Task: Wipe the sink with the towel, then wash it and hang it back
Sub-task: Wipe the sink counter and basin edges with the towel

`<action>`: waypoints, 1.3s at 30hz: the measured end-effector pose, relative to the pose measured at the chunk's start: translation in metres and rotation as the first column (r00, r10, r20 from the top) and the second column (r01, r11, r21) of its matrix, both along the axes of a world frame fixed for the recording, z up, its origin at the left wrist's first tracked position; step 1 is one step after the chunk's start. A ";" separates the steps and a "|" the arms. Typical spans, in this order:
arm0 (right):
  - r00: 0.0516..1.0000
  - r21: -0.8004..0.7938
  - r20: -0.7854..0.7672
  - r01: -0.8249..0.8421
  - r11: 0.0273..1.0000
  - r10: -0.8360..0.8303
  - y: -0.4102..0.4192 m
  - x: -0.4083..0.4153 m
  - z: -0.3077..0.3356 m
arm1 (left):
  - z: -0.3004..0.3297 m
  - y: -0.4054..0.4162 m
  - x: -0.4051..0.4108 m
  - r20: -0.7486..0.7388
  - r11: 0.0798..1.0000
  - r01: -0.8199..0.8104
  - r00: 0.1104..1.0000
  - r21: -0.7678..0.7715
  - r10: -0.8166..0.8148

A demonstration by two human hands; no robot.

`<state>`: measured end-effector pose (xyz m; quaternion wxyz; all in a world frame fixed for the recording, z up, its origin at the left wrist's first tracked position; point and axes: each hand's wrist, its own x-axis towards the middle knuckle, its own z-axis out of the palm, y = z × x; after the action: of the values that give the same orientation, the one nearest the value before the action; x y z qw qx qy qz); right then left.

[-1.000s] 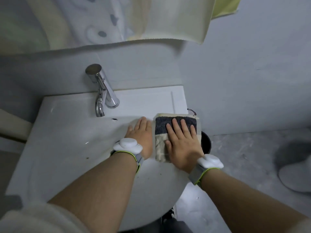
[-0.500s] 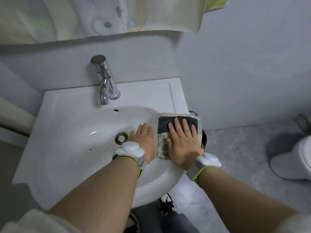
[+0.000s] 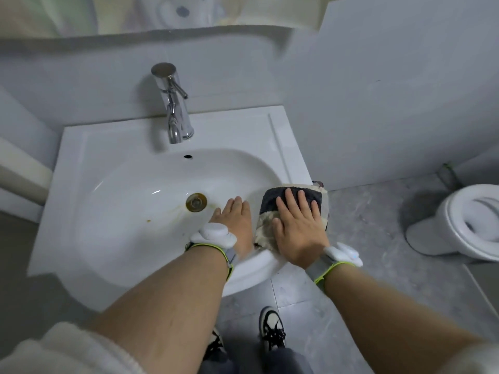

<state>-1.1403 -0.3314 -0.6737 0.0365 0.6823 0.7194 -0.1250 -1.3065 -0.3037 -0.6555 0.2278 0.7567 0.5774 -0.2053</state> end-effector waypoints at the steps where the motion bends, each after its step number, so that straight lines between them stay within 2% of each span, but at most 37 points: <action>1: 1.000 0.005 0.008 -0.015 1.000 0.015 0.008 0.005 -0.001 | 0.001 -0.002 -0.001 -0.005 1.000 -0.008 1.000 0.007 0.008; 5: 0.999 0.022 0.037 -0.019 1.000 0.018 0.024 0.011 -0.001 | 0.001 -0.007 -0.011 -0.034 0.997 -0.074 0.997 0.024 0.075; 9: 1.000 0.022 0.017 0.023 0.999 -0.024 -0.008 -0.010 0.001 | 0.007 -0.010 -0.007 -0.079 0.995 -0.095 0.992 0.017 0.096; 16: 0.992 0.003 -0.061 -0.106 0.994 0.106 -0.016 -0.004 -0.001 | 0.018 -0.010 0.019 -0.056 0.996 -0.086 0.995 -0.025 0.084; 20: 0.988 0.024 -0.090 -0.121 0.992 0.123 -0.012 0.002 -0.001 | 0.018 -0.015 0.032 0.031 0.967 -0.237 0.970 -0.094 0.241; 25: 0.967 0.073 -0.237 -0.075 0.994 0.090 -0.026 0.006 -0.004 | 0.011 -0.024 0.046 0.224 0.859 -0.478 0.831 -0.183 0.509; 29: 0.944 0.069 -0.312 -0.091 0.993 0.108 -0.027 0.015 -0.001 | 0.013 -0.020 0.048 0.381 0.730 -0.643 0.630 -0.233 0.677; 33: 0.896 0.072 -0.422 -0.117 0.991 0.137 -0.023 0.026 0.018 | 0.031 -0.019 0.047 0.526 0.664 -0.690 0.465 -0.290 0.712; 36: 0.869 0.103 -0.460 -0.150 0.983 0.181 -0.024 0.030 0.048 | 0.057 -0.014 0.045 0.586 0.656 -0.702 0.418 -0.277 0.694; 39: 0.840 0.159 -0.451 -0.256 0.953 0.301 -0.019 0.032 0.078 | 0.091 -0.008 0.043 0.614 0.635 -0.734 0.391 -0.242 0.685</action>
<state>-1.1078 -0.3508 -0.5958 -0.1526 0.5206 0.8030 -0.2467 -1.2634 -0.3120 -0.5644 0.4541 0.4645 0.7303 0.2114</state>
